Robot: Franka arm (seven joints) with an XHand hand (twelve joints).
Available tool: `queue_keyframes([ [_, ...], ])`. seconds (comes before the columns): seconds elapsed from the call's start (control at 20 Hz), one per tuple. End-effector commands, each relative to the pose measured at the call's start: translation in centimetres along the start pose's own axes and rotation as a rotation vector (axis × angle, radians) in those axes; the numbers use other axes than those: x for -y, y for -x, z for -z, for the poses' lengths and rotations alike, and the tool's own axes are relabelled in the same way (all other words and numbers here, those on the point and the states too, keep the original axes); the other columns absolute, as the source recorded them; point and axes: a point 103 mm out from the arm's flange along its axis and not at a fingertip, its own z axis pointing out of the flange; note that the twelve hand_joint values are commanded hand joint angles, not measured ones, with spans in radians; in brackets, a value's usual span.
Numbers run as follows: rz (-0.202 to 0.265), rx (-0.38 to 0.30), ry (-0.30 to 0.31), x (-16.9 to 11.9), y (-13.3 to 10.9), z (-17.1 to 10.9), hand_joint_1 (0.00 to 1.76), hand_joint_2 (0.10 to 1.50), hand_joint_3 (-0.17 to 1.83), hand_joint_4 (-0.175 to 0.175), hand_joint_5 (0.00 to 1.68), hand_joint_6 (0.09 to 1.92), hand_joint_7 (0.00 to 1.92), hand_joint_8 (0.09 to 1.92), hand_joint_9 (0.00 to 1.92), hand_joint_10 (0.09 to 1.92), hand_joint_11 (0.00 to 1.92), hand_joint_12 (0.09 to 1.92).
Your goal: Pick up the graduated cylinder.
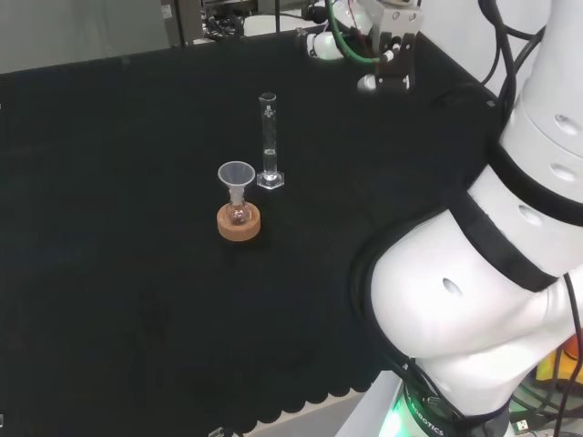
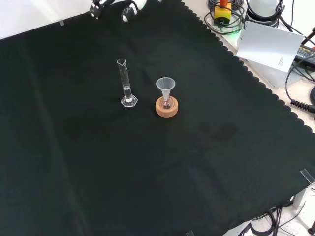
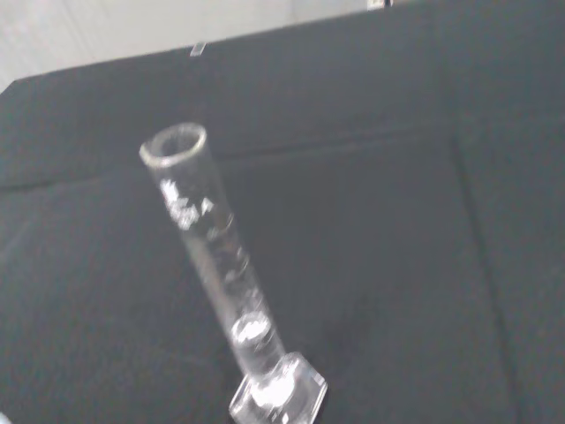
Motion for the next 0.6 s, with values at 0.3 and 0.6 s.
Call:
queue_keyframes([
  [0.3, 0.024, -0.221, -0.06, -1.8, 0.7, -9.6, 0.43, 1.19, -0.11, -0.025, 0.32, 0.09, 0.16, 0.66, 0.44, 0.68, 0.26, 1.37],
  [0.6, 0.022, -0.232, -0.077, -1.9, 0.8, -10.9, 0.45, 1.18, -0.12, -0.023, 0.32, 0.09, 0.16, 0.66, 0.44, 0.67, 0.26, 1.37],
])
